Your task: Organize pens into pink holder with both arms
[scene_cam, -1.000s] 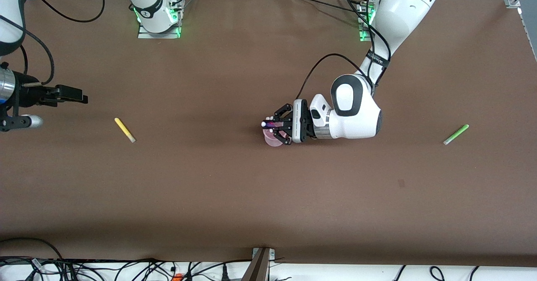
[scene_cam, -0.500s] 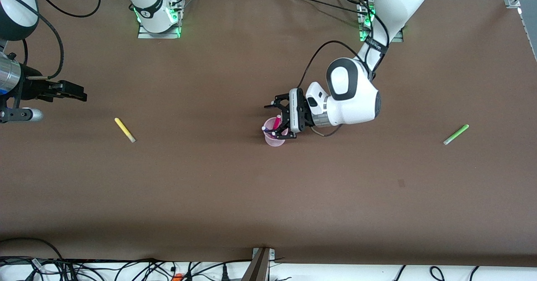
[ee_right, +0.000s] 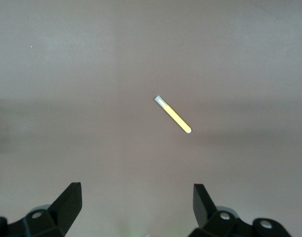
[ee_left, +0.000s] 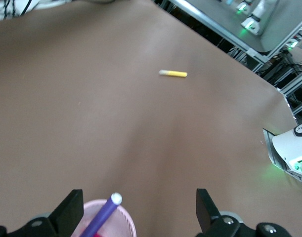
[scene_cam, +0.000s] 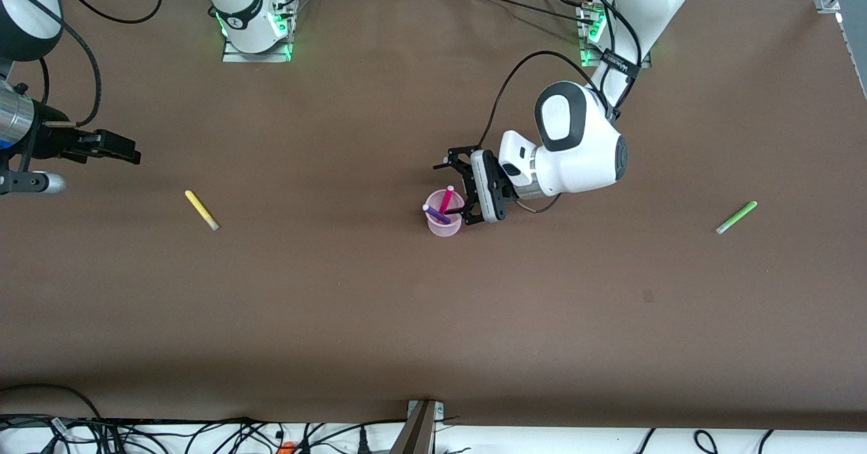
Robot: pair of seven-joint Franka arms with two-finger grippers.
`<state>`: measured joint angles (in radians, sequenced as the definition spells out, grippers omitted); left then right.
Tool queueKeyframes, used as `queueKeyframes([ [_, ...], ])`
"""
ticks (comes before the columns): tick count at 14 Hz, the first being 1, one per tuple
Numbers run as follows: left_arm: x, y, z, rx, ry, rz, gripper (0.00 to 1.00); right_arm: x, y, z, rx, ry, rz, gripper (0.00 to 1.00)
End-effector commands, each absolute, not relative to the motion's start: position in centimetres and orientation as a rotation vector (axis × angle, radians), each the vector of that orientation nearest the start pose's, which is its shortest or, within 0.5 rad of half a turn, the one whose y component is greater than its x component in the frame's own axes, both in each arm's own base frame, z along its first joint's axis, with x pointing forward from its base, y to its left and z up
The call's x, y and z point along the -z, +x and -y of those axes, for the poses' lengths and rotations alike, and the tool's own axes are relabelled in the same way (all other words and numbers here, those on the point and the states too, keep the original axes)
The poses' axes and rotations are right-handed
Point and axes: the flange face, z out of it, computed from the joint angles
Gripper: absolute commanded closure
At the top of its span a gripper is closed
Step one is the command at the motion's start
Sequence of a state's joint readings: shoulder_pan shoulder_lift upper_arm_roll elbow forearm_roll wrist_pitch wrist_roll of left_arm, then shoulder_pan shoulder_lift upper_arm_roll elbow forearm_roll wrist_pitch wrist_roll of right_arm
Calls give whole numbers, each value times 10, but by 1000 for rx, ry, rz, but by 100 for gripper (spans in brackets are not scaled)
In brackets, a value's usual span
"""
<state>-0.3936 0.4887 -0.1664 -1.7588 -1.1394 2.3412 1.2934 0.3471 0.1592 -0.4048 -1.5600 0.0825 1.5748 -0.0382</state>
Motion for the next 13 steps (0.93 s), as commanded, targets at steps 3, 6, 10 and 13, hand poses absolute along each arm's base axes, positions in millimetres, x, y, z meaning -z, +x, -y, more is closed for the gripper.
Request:
queueKeyframes([
  [3,-327,573,346,-253,2277,972,0,-547,588,-8,-173,-3127,-51,1],
  [6,-354,566,349,-39,2490,926,0,-547,588,-9,-173,-3127,-51,1],
  [10,-406,590,300,224,2697,829,0,-548,589,-9,-168,-3127,-51,1],
  [13,-456,622,223,286,2820,726,0,-547,589,-9,-168,-3127,-51,1],
])
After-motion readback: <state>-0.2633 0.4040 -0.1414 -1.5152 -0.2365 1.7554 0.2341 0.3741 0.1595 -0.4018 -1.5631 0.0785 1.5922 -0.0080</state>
